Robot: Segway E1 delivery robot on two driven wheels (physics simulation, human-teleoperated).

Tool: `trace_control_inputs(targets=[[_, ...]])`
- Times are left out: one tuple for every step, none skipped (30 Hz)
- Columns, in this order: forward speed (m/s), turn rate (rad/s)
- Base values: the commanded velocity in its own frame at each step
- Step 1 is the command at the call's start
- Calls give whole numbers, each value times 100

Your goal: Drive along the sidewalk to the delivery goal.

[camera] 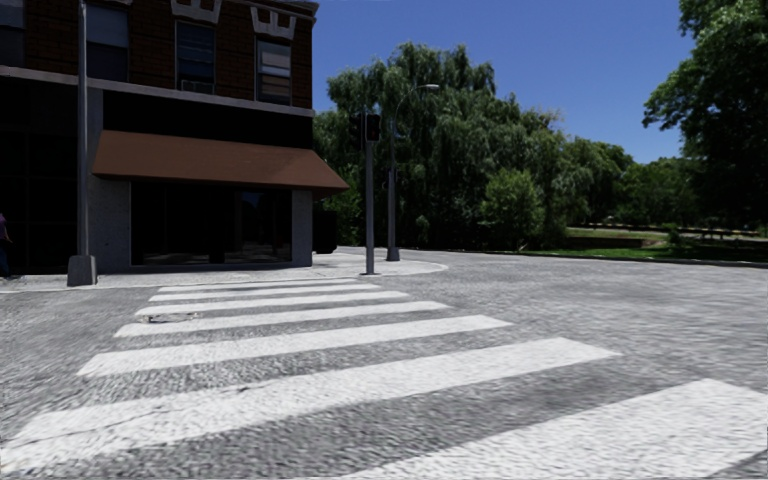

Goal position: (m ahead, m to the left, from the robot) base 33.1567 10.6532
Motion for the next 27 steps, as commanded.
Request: trace_control_inputs(targets=[[165,61],[164,59],[164,59],[164,59],[163,59],[162,58],[161,55],[161,55],[160,50],[159,49],[157,49],[157,49],[149,45],[141,39],[136,37],[136,37],[134,36],[134,35],[133,35],[133,35],[133,31],[133,18],[133,0],[133,0],[133,0],[133,0],[133,0]])
